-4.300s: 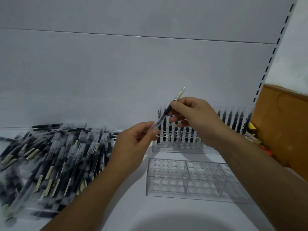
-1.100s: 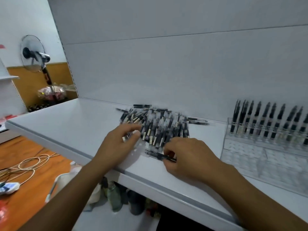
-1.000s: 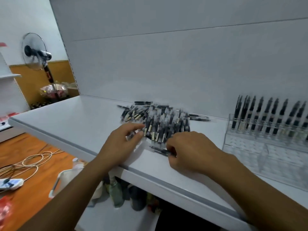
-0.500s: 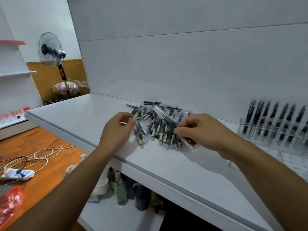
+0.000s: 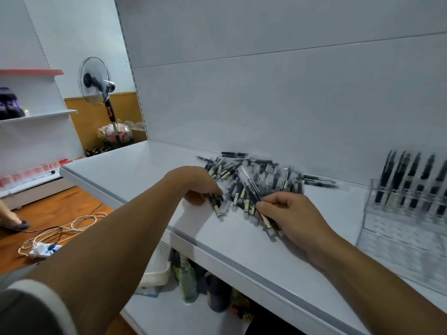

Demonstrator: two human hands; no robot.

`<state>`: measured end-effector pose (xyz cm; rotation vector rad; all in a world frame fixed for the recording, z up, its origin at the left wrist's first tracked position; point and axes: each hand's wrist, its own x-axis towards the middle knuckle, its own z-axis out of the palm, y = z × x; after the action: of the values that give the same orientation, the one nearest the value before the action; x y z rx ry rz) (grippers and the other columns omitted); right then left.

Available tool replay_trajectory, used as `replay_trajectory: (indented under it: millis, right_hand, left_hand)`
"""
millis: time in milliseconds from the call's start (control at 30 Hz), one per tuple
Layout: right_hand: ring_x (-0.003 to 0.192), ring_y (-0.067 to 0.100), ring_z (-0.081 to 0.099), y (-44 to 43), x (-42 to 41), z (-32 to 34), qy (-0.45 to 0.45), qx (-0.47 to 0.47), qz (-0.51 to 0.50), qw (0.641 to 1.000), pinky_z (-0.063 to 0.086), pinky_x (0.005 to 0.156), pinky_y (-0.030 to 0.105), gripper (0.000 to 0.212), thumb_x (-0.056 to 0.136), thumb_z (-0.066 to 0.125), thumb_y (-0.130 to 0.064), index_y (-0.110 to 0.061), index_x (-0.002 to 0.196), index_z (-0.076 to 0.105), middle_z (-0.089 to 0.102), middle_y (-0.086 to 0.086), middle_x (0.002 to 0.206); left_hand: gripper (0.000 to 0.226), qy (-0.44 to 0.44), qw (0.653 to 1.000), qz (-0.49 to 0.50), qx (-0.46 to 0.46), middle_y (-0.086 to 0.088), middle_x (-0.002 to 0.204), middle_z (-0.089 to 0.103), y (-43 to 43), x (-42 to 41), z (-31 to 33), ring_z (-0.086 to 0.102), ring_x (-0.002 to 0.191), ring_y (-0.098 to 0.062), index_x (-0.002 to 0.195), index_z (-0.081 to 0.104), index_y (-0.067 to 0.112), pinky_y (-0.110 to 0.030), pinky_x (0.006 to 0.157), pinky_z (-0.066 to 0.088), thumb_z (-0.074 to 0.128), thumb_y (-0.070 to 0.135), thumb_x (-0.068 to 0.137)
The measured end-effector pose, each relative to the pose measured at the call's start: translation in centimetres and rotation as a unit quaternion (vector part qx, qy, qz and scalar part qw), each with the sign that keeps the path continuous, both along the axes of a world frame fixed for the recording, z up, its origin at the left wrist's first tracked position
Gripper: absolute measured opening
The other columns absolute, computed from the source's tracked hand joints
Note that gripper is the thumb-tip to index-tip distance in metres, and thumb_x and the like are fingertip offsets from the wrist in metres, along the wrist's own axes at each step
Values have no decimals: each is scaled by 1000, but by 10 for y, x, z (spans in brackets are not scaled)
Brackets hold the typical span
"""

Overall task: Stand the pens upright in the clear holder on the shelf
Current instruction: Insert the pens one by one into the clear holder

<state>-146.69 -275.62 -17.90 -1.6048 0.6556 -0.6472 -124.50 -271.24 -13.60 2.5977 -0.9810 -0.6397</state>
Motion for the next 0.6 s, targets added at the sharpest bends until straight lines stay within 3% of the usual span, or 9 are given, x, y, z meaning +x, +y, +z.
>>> replay_trajectory:
  millis: [67,267,433,600]
  right_hand:
    - [46,10,54,0,-1,1,3,-16,7,1000,46,47,23,12,93,63,-12,-6,86,71,70,4,63]
    - [55,18,55,-6,2,-4,9,-34,-9,999,46,56,34,11,90,68,-20,-12,85,72,70,14,75]
    - [62,25,55,-5,-1,-2,-30,17,-8,999,42,62,40,14,91,66,-18,-8,83,72,69,16,73]
    - [61,24,54,-7,-1,-2,-55,69,-19,996,39,62,40,14,92,66,-17,-6,85,71,67,13,71]
  left_hand:
    - [37,25,1000,12,13,-6,77,65,-4,3,3,63,61,-16,91,59,5,-27,70,59,70,40,86]
    - [33,104,994,42,8,-8,92,69,-8,9,-5,64,70,-13,105,66,4,-20,66,55,73,29,85]
    - [19,135,985,61,-88,-4,68,60,6,1,-9,56,56,-11,79,61,8,-20,59,55,72,21,86]
    - [17,187,960,72,-198,-5,65,68,21,2,-16,63,55,-14,89,67,3,-24,57,56,73,18,84]
